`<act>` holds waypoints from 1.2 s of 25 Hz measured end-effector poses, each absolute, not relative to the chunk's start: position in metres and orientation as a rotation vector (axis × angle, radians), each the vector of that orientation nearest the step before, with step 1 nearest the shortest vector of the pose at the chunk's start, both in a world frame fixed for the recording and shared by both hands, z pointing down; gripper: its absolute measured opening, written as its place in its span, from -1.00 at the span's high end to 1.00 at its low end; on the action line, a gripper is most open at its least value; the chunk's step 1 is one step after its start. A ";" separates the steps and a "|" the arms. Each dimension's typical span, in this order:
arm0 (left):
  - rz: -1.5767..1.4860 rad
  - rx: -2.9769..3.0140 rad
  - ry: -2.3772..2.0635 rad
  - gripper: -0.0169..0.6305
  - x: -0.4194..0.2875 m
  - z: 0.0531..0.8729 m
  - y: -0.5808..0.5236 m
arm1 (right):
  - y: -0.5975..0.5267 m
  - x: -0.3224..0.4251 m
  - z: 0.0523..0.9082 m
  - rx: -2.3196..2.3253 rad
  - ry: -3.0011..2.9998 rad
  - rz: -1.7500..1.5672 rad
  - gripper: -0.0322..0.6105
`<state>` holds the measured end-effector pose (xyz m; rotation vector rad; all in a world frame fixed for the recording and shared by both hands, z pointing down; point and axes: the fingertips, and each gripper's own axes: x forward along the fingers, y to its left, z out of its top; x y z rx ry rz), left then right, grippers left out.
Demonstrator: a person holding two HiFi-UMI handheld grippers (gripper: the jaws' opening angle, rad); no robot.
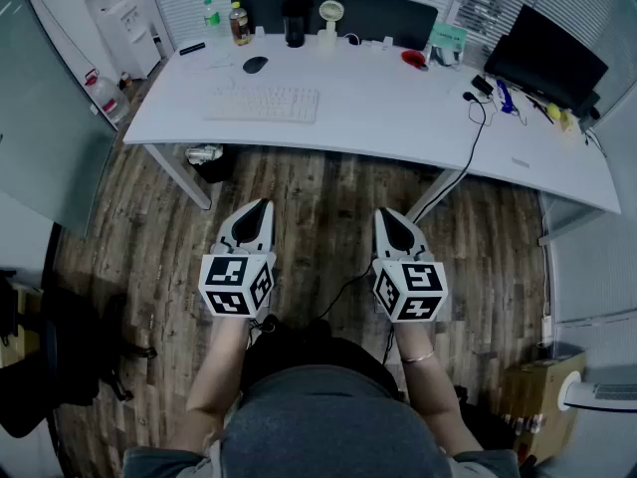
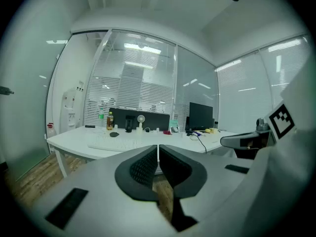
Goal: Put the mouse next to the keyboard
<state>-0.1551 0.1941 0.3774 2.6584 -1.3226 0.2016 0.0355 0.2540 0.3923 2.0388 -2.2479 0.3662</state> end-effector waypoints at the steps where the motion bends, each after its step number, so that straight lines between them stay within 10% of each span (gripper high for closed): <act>1: 0.199 2.658 -1.326 0.86 -0.153 0.377 0.195 | 0.255 0.038 0.392 2.039 -2.247 0.361 0.89; 30: 0.258 2.592 -1.365 0.33 -0.170 0.397 0.070 | 0.163 0.065 0.414 2.079 -2.210 0.509 0.89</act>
